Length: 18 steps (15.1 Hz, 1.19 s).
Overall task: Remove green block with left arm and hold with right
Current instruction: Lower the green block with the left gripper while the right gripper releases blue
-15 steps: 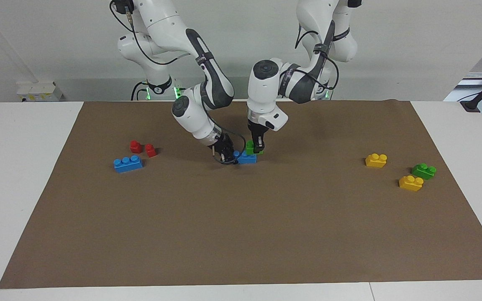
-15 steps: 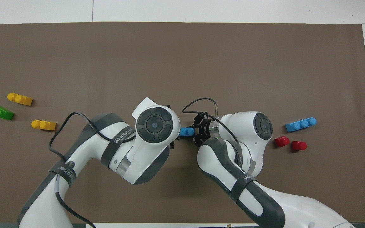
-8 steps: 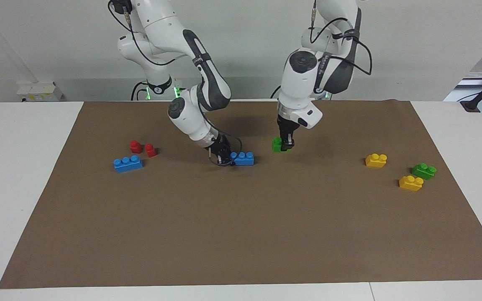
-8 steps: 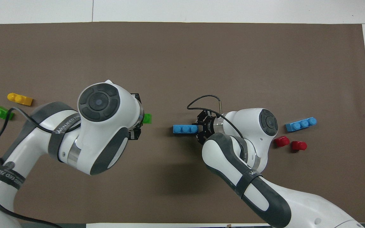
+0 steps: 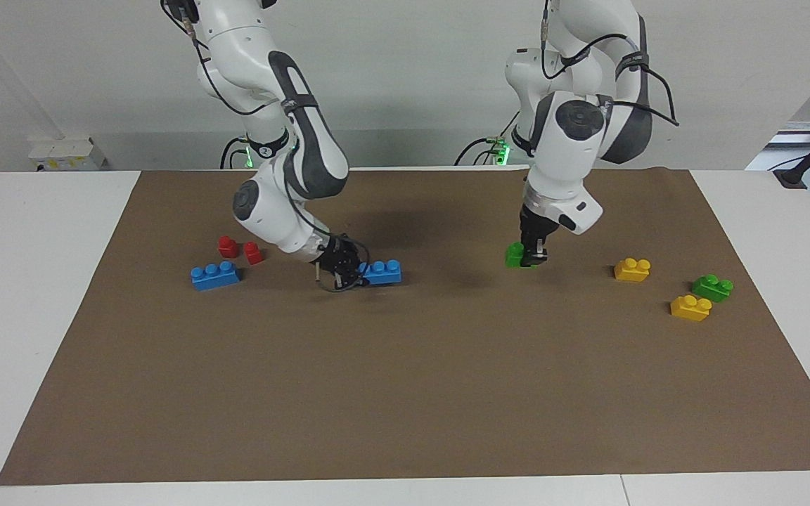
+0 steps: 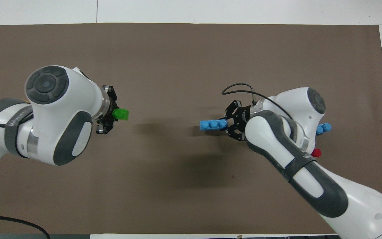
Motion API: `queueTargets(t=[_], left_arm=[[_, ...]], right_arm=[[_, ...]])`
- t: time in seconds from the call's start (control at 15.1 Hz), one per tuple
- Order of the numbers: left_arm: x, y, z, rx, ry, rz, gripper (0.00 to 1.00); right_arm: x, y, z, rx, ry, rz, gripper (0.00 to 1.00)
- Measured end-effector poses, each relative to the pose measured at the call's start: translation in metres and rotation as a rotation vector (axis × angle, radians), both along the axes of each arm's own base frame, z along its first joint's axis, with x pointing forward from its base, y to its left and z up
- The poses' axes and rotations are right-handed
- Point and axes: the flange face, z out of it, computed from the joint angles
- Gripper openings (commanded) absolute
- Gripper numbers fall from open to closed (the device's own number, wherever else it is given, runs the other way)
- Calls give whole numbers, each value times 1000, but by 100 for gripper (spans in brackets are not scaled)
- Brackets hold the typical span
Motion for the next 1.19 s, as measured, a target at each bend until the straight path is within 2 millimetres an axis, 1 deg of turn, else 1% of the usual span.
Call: queueTargets(t=[0.07,0.2,0.33,0.4,0.6,0.66,0.86,1.06,1.19], left_arm=[[3,20,0,-4,1,-24,0],[9,56,0,-27,-12,-47,0],[15,87,-2,-46,-45,-56,0],[16,96,-7,-50,-50,-79,0],[23,112,-29,-46,-52,-170,0],[26,117,-36,-43,-54,-199,0],[33,130,-56,-35,-67,-257,0],[38,131,-75,-31,-64,-305,0],[42,131,-91,-30,-60,-323,0]], right_arm=[[1,-22,-2,7,-4,-1,10],[1,-54,-6,15,-7,-10,10],[1,-72,-10,13,-19,-7,10],[1,-80,-13,5,-21,0,11],[1,-106,-26,2,-21,26,11],[2,-112,-30,6,-21,30,11],[7,-116,-34,3,-22,40,11],[8,-123,-33,-23,-27,58,13],[7,-133,-38,-21,-32,64,15]])
